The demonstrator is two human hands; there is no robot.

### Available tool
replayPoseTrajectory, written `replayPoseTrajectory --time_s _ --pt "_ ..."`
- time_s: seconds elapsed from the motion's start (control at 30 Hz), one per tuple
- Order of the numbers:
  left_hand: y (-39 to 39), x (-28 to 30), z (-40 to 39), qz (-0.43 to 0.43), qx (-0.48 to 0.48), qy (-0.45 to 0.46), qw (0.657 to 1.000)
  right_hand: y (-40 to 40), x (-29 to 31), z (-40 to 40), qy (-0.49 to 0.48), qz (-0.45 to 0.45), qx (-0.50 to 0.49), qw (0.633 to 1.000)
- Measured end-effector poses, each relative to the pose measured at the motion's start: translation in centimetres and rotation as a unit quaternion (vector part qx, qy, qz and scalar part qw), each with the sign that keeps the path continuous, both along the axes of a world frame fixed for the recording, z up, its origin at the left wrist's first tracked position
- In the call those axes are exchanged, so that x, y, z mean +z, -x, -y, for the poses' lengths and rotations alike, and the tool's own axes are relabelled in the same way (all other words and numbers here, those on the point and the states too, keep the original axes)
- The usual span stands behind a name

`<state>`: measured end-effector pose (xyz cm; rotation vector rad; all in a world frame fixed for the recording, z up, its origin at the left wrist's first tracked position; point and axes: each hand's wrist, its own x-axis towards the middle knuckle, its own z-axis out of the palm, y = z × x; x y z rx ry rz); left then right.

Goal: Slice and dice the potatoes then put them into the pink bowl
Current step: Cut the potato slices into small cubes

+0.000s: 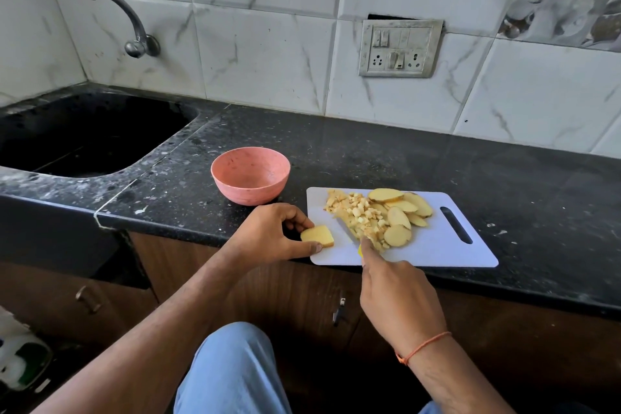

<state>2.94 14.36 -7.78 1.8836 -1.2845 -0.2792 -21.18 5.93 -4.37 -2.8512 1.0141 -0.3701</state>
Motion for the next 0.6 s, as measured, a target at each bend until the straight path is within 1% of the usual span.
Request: replayPoseTrajectory --time_s 0.1,0.23,0.47,0.6 --pt "-0.1 -0.1 0.1 -0.002 0.004 0.002 1.0 -0.2 0.2 -0.1 0.019 0.02 -0.001 1.0" --pt "0.0 0.1 0.2 0.002 0.009 0.002 1.0 -0.5 0.4 -1.4 0.034 0.018 0.012 0.999" --pt "0.1 0.2 0.4 -0.015 0.017 -0.008 1.0 -1.2 -0.2 -2.4 0.042 -0.024 0.018 0.999" --pt "0.0 0.2 0.5 -0.017 0.017 -0.006 1.0 -2.1 -0.1 -2.5 0.068 -0.066 0.01 0.995"
